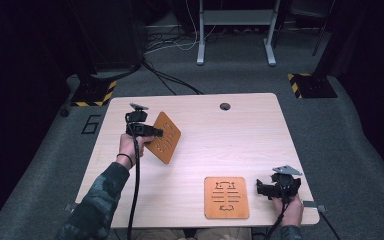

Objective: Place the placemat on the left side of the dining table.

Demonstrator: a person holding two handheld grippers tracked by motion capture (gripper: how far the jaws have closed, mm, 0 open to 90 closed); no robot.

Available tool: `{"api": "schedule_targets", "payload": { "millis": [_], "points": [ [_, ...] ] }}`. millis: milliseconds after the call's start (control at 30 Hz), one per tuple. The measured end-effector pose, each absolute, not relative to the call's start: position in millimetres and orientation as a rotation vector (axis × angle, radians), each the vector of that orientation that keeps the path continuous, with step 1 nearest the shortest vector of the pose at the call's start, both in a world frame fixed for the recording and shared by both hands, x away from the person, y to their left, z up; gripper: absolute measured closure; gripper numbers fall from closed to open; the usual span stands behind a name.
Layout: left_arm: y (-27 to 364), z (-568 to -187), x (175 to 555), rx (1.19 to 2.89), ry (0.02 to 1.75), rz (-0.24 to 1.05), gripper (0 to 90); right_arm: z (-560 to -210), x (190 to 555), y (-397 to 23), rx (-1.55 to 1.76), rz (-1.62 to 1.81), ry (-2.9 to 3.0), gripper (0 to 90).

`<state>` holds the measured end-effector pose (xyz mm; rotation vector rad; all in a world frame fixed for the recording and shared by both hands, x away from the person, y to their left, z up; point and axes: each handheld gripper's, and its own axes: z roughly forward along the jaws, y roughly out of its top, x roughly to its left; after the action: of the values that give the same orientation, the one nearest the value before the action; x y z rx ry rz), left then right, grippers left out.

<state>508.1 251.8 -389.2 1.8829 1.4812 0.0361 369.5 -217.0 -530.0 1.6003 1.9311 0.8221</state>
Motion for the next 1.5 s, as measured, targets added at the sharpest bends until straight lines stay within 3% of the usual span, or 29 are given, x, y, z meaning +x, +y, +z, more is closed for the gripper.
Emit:
{"api": "schedule_targets", "payload": {
  "millis": [1500],
  "points": [
    [350,-424,500,1.694,1.788,0.089,86.0,-530,369,-217,1.606,0.822,1.923,0.0]
  ]
}}
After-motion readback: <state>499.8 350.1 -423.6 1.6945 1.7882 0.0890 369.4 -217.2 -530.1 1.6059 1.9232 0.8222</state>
